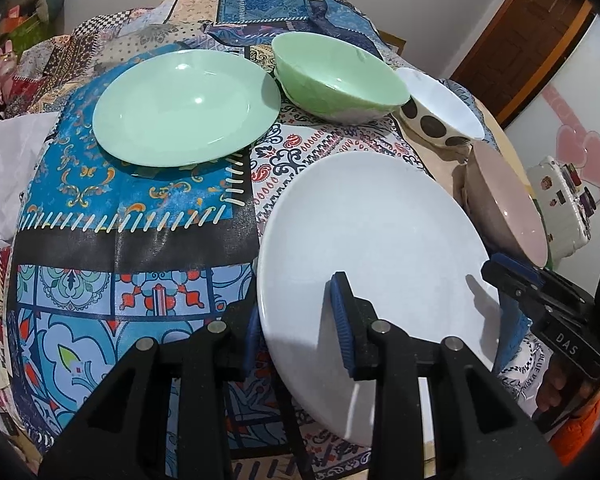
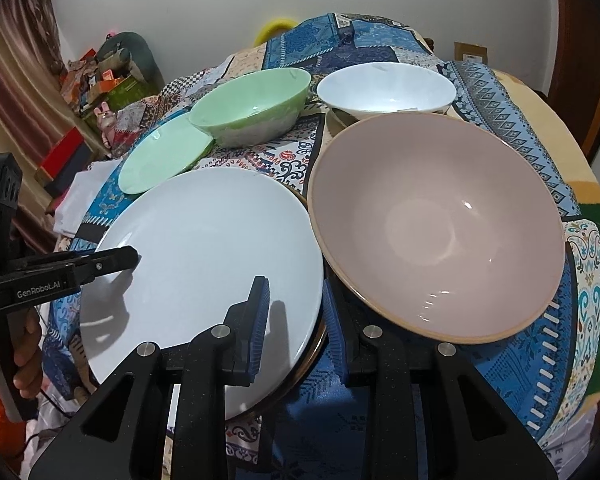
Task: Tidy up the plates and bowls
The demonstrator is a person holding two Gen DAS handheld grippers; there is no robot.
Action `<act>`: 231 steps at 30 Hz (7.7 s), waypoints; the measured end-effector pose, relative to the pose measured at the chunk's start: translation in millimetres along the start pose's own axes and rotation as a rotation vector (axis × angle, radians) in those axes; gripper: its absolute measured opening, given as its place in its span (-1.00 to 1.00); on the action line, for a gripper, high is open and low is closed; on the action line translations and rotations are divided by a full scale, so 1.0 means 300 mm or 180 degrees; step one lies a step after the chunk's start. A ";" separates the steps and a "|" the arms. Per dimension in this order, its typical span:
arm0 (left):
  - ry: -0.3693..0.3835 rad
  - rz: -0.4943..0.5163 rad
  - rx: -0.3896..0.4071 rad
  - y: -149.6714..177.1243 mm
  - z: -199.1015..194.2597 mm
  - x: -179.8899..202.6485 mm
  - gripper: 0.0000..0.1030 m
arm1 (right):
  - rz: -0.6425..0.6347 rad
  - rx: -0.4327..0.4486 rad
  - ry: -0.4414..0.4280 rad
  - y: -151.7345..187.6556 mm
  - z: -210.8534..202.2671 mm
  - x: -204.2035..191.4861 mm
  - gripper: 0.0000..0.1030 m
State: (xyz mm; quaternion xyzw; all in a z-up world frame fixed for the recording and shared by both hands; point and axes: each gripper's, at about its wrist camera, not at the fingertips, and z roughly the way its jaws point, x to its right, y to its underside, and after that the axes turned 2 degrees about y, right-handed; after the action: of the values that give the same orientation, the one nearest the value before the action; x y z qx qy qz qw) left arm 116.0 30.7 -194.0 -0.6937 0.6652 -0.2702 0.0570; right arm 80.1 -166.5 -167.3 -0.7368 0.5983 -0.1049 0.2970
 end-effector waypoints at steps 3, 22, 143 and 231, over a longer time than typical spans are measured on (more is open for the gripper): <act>-0.0024 -0.0008 -0.0027 0.003 0.004 0.001 -0.37 | -0.0069 0.0047 0.0031 0.001 -0.018 -0.016 -0.51; -0.0599 0.0276 0.0842 -0.101 -0.267 -0.059 0.29 | -0.0416 0.0413 -0.0238 -0.174 -0.058 -0.166 -0.49; -0.0093 0.0084 0.0667 -0.073 -0.352 -0.248 -0.42 | -0.0495 0.0067 -0.0586 -0.300 0.065 -0.323 -0.54; -0.0101 0.0445 0.0030 0.027 -0.058 0.057 -0.39 | 0.0268 -0.0145 -0.0435 0.006 -0.021 0.061 -0.48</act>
State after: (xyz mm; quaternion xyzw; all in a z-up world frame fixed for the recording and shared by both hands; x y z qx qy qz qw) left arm 100.4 18.4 -177.5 -0.6495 0.7098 -0.2576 0.0895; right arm 80.1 -186.1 -166.9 -0.7229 0.6094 -0.0281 0.3244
